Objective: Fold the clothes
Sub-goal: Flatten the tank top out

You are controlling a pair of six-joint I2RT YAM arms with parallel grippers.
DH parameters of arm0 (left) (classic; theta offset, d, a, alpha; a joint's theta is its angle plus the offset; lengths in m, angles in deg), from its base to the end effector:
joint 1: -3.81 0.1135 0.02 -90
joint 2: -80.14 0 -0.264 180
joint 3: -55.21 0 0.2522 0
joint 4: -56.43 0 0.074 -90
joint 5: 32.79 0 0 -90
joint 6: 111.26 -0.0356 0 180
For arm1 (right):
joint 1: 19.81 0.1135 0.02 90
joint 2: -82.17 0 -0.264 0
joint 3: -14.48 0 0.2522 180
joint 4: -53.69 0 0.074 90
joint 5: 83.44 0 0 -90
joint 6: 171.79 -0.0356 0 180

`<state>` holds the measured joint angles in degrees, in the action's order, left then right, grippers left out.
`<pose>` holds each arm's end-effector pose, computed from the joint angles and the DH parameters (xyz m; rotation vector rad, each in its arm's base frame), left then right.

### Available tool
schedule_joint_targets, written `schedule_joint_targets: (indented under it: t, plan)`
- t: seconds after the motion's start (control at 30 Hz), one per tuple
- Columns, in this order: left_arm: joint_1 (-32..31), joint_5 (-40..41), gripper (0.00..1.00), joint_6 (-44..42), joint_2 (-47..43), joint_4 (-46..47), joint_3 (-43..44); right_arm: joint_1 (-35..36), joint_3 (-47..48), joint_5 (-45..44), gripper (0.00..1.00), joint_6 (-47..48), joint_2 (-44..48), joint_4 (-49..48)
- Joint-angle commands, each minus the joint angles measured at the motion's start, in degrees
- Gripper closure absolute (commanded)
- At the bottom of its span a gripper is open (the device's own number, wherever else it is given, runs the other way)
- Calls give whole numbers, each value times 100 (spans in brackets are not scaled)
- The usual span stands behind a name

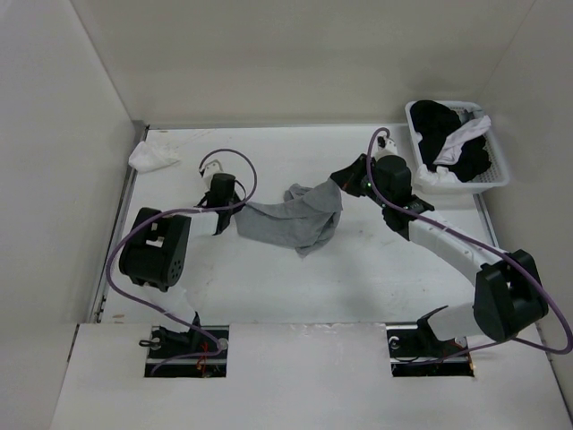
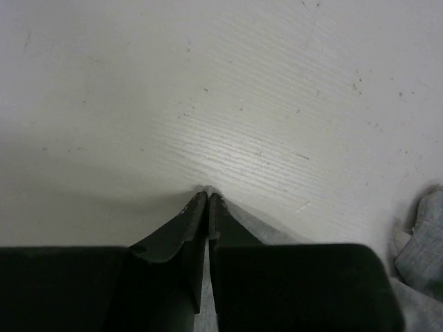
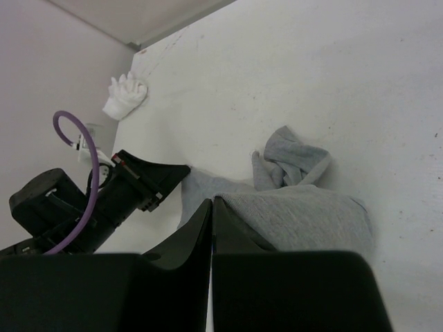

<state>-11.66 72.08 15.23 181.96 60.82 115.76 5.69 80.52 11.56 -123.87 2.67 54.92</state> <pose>0.3401 -0.0846 0.1405 -0.5409 2.1308 -0.2230 0.2902 0.1419 0.2866 0.2131 1.9121 0.8950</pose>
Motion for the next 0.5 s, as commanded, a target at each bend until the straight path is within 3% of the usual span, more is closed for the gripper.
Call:
schedule_joint_targets:
  t: [0.0, 0.13, 0.23, 0.33, 0.47]
  plan:
    - [-83, 68, 100, 191, -1318, -127, -195, -58, 46, 63, 99, -37, 276, -364]
    - [-549, 313, 100, 166, -3507, -917, -538, 81, 55, -199, 100, 86, 1293, 196]
    - [-1067, 972, 100, 51, -5519, -2110, -557, 608, 99, -796, 99, 306, 2427, 996]
    - [-1550, 1508, 100, 25, -6811, -3129, -364, 1258, 362, -1516, 99, 516, 3289, 1865]
    - [-2165, 2088, 100, 86, -7780, -4011, -126, 2470, 1029, -2711, 99, 622, 3985, 2965]
